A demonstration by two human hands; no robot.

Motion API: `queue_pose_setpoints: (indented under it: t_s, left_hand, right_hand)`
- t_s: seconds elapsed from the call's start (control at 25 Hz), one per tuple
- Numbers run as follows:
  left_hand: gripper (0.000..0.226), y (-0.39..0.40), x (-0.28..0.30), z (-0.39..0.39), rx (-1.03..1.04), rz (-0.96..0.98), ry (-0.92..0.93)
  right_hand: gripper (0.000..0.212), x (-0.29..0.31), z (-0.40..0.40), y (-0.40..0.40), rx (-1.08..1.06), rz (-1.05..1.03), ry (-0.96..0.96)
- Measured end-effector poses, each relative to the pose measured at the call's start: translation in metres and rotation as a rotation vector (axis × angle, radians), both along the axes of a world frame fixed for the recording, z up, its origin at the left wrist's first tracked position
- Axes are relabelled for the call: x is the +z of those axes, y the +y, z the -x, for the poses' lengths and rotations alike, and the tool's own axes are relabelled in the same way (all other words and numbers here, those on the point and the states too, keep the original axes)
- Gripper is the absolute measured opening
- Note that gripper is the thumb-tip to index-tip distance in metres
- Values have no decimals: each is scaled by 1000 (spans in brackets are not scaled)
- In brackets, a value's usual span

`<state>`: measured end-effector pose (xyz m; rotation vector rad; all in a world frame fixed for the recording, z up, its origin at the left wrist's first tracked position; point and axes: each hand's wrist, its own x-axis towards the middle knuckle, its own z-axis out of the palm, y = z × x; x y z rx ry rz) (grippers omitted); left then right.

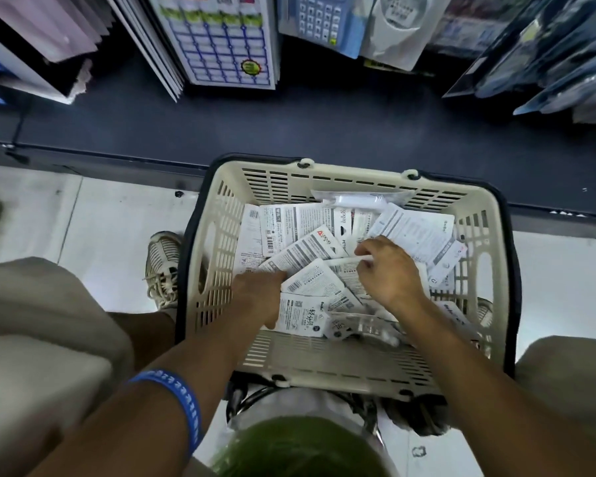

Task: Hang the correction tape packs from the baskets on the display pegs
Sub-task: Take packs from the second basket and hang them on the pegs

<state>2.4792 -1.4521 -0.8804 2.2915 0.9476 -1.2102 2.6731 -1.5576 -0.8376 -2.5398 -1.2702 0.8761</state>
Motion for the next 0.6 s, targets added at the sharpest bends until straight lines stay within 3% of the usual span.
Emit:
queue_pose_setpoints:
  t_s: [0.12, 0.28, 0.36, 0.48, 0.6]
  left_hand:
    - [80, 13, -2, 1, 55, 162, -46]
    - [90, 2, -7, 0, 167, 345, -228]
    - [91, -3, -11, -1, 191, 348, -256]
    - [87, -1, -13, -5, 157, 340, -257]
    - [89, 2, -8, -8, 114, 355, -232]
  right_hand:
    - [26, -1, 1, -1, 0, 0, 8]
    - [28, -1, -2, -4, -9, 7, 20]
    - [40, -1, -1, -8, 106, 17, 72]
    - [61, -1, 14, -15, 442, 111, 63]
    - [42, 2, 16, -11, 502, 67, -59]
